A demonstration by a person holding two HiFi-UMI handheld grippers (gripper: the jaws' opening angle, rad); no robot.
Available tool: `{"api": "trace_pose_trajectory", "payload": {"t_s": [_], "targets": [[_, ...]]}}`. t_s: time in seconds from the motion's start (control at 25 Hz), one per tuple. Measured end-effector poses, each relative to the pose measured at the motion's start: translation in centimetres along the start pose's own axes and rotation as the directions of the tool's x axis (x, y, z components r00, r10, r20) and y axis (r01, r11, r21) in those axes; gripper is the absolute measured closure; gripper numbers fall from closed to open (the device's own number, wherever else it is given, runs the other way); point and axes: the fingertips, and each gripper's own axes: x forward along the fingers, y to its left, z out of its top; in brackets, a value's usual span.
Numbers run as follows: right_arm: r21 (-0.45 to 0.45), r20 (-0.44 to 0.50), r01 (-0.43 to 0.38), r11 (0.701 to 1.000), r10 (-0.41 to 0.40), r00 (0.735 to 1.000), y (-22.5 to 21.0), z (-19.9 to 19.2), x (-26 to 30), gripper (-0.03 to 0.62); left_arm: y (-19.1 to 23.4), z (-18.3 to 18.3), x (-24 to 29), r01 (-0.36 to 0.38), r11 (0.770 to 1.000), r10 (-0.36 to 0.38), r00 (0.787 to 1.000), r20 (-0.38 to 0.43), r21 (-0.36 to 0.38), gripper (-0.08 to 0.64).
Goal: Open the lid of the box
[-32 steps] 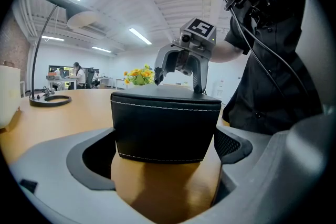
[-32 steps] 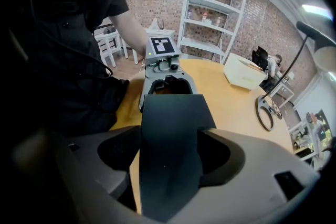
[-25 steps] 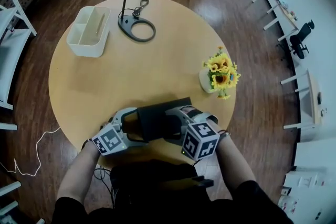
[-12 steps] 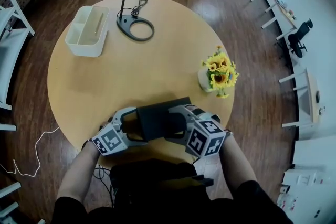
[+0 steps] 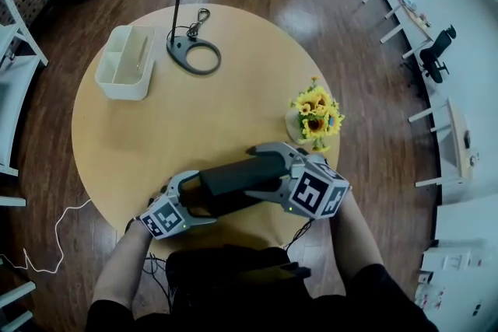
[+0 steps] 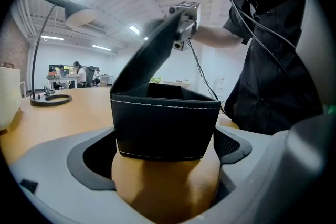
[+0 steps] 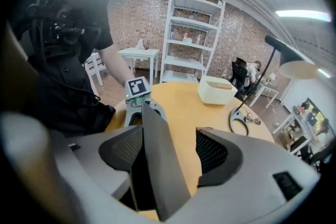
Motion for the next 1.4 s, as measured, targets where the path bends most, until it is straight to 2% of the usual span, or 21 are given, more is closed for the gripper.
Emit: {"api": "trace_pose_trajectory", "payload": {"t_s": [0.12, 0.2, 0.28, 0.48, 0.56, 0.6, 0.68, 0.76, 0.84, 0.88, 0.96, 1.04, 1.12, 1.16, 1.24, 1.28, 1.36, 1.4], "targets": [[0.02, 0.052, 0.099, 0.995, -0.1, 0.994, -3.6, 1.5, -0.4, 0.402, -0.3, -0.2, 0.1, 0.004, 1.0, -0.004, 1.0, -0.016, -0.012, -0.006], [0.049, 0.055, 0.113, 0.992, -0.116, 0.992, -5.1, 2.0, 0.5, 0.403, -0.3, -0.2, 0.1, 0.005, 1.0, -0.006, 1.0, -0.023, -0.013, -0.006], [0.065, 0.043, 0.094, 0.993, -0.097, 0.994, -5.8, 1.9, 1.9, 0.403, -0.1, -0.3, 0.2, 0.005, 1.0, -0.005, 1.0, -0.029, -0.013, -0.008], [0.017, -0.007, 0.129, 0.992, -0.129, 0.992, -7.2, 1.3, 3.6, 0.402, 0.4, -0.3, 0.3, -0.009, 0.999, 0.007, 0.998, -0.058, -0.045, -0.008], [0.025, 0.018, 0.176, 0.984, -0.176, 0.984, -7.6, 1.4, 3.3, 0.381, 0.1, -0.5, 0.0, -0.019, 0.997, 0.013, 0.997, -0.08, -0.081, 0.004], [0.042, 0.046, 0.207, 0.977, -0.209, 0.977, -7.7, 1.6, 2.7, 0.379, -0.2, -0.7, -0.4, -0.027, 0.995, 0.018, 0.996, -0.089, -0.099, 0.051], [0.121, 0.141, 0.257, 0.959, -0.273, 0.952, -8.2, 2.2, 0.7, 0.378, -0.9, -0.6, -1.7, -0.058, 0.989, 0.045, 0.995, -0.093, -0.136, 0.075], [0.255, 0.268, 0.26, 0.931, -0.327, 0.906, -8.7, 2.7, -2.7, 0.377, -1.0, 0.3, -3.7, -0.117, 0.978, 0.106, 0.992, -0.075, -0.172, 0.078], [0.399, 0.382, 0.235, 0.886, -0.394, 0.836, -8.8, 2.6, -6.9, 0.377, -0.7, 1.7, -6.1, -0.187, 0.963, 0.183, 0.982, -0.042, -0.194, 0.089], [0.465, 0.433, 0.214, 0.859, -0.431, 0.792, -8.7, 2.3, -9.2, 0.377, -0.6, 2.4, -7.3, -0.22, 0.955, 0.219, 0.975, -0.028, -0.201, 0.089], [0.577, 0.529, 0.139, 0.805, -0.498, 0.687, -8.3, 1.2, -13.4, 0.379, -0.6, 4.0, -9.6, -0.28, 0.937, 0.284, 0.959, -0.01, -0.211, 0.089], [0.647, 0.601, 0.062, 0.76, -0.558, 0.572, -7.6, -0.1, -17.3, 0.379, -0.5, 6.3, -11.7, -0.335, 0.919, 0.348, 0.937, 0.03, -0.208, 0.11], [0.683, 0.63, 0.034, 0.73, -0.611, 0.479, -6.7, -1.4, -20.5, 0.378, -0.3, 9.1, -13.5, -0.387, 0.901, 0.411, 0.906, 0.098, -0.198, 0.122], [0.693, 0.629, 0.041, 0.719, -0.632, 0.451, -6.0, -2.0, -21.7, 0.379, -0.1, 10.4, -14.3, -0.412, 0.889, 0.441, 0.887, 0.136, -0.2, 0.16], [0.709, 0.611, 0.077, 0.701, -0.665, 0.43, -4.7, -3.1, -23.2, 0.379, 0.3, 13.3, -16.0, -0.452, 0.862, 0.499, 0.835, 0.23, -0.228, 0.197], [0.715, 0.599, 0.096, 0.692, -0.678, 0.427, -4.1, -3.6, -23.7, 0.382, 0.5, 14.8, -17.0, -0.469, 0.847, 0.527, 0.802, 0.282, -0.251, 0.25], [0.734, 0.569, 0.124, 0.668, -0.705, 0.423, -2.8, -4.7, -24.2, 0.411, 0.9, 17.4, -18.8, -0.5, 0.814, 0.581, 0.727, 0.366, -0.296, 0.281], [0.747, 0.553, 0.135, 0.651, -0.72, 0.419, -2.2, -5.3, -24.4, 0.411, 1.1, 18.4, -19.6, -0.519, 0.795, 0.607, 0.69, 0.395, -0.315, 0.332]]}}
